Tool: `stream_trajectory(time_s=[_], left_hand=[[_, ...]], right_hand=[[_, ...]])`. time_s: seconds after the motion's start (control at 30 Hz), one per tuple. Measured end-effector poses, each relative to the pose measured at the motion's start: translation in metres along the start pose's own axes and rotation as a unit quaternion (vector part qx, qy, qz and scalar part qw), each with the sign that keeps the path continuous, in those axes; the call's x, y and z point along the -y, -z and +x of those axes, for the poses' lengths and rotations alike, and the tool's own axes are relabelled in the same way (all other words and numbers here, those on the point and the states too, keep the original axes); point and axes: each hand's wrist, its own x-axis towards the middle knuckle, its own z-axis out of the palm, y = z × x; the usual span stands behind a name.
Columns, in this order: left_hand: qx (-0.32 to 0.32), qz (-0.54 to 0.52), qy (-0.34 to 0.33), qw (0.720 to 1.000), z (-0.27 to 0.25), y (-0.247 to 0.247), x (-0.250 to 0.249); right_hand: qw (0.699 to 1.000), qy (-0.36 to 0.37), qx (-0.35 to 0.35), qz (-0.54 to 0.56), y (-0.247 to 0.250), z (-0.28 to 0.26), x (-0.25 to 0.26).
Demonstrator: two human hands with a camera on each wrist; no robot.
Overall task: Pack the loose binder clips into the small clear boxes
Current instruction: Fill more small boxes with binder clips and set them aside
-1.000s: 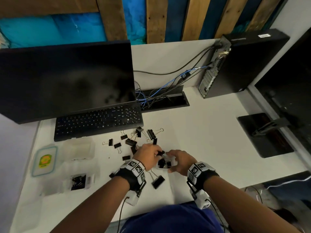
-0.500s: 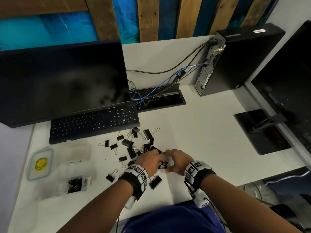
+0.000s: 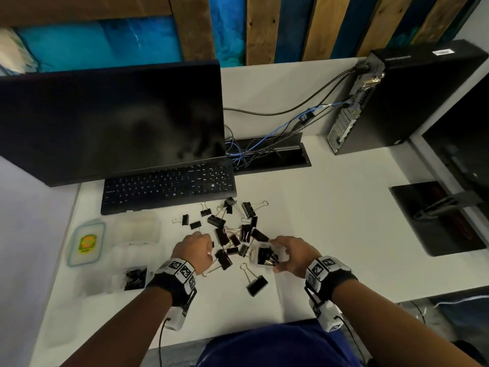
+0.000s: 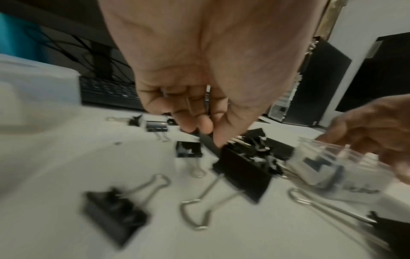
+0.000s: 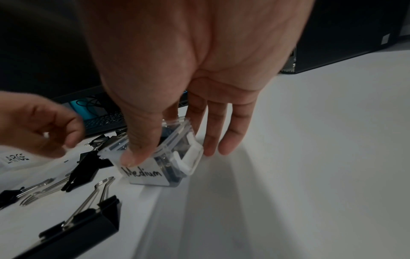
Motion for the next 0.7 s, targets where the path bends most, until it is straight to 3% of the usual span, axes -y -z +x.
stream_trajectory(time_s=[0.1,0.2,0.4,0.7], left_hand=[[0.079,0.062,0.075,0.992,-0.006,0.001,0.028],[0.139,0.11,0.096,0.979,-0.012,-0.008,0.043],[0.075,0.095,0.06,0.991,-0.015,-0.02,0.038],[0.06,0.033,0.062,0.996,-0.011,-0.022,0.014]], right_hand=[[1.0,-0.005,-0.002,0.01,-0.001,0.0,-0.001],[1.0,-0.009,-0.007,0.011,-0.001,-0.001,0.0],[1.0,-0.003,-0.005,-0.008,0.0,-0.003,0.003],[1.0,-0.014,-0.012,-0.008,-0.002,-0.007,0.006]])
